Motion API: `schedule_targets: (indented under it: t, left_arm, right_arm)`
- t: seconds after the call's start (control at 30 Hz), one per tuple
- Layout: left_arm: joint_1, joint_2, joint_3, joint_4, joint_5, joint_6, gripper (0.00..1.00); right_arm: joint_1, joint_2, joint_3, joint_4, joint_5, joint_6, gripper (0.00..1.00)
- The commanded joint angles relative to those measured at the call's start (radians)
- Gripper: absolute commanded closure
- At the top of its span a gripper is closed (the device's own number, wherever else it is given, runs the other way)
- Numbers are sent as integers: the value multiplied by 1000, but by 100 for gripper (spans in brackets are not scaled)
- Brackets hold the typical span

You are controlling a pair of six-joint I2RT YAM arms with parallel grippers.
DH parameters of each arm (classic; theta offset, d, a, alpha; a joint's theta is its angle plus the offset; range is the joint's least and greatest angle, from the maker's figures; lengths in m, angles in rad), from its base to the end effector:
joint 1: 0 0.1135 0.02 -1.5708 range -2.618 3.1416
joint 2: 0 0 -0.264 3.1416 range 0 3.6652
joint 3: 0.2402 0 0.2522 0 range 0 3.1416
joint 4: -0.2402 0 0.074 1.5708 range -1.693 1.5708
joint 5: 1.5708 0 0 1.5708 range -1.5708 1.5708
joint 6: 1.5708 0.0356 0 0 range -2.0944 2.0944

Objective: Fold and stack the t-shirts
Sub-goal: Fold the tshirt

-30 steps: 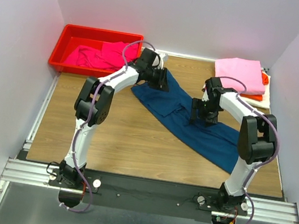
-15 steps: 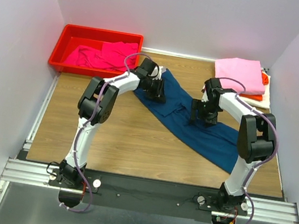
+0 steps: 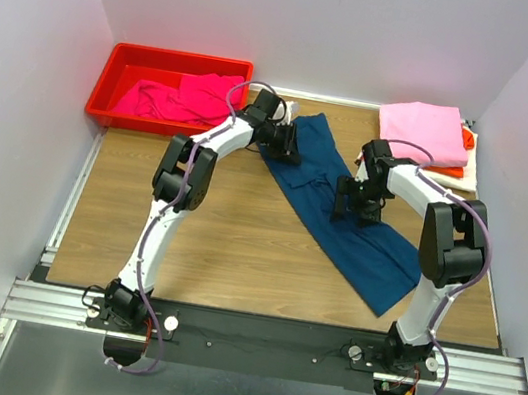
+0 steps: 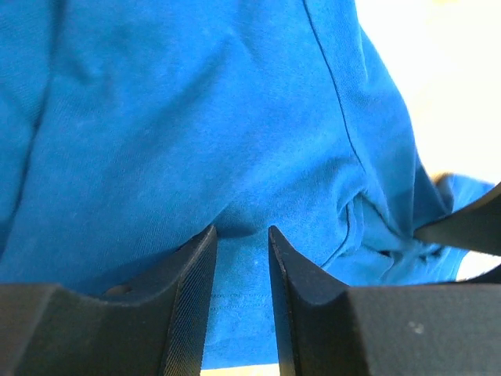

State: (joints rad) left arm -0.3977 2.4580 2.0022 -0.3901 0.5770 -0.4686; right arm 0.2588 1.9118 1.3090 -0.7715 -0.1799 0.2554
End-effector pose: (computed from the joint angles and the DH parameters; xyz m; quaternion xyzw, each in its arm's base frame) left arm 0.4902 -0.2270 0.1486 0.0690 0.8994 -0.3841 0.1969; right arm 0.3516 0.0997 0.1659 -0.0105 0.9911 0.1113 0.0718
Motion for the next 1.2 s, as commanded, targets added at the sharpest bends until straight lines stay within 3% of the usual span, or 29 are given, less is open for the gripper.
schedule_targets:
  t: [0.0,0.5,0.9,1.17]
  left_arm:
    - [23,96,94,-30,4,16,61]
    - [66,184,325,69,103,15,62]
    - [20,-8,170,132,133,-33,62]
    - [-29,9,55,119,119,-65,62]
  right_arm:
    - [0,13,-8,11,-85,28,16]
    - [0,-26,45,-3,-96,30,16]
    - [0,-149,-43,-72,-41,-27,16]
    - [-1,-119,-90,-61,-79,-27,16]
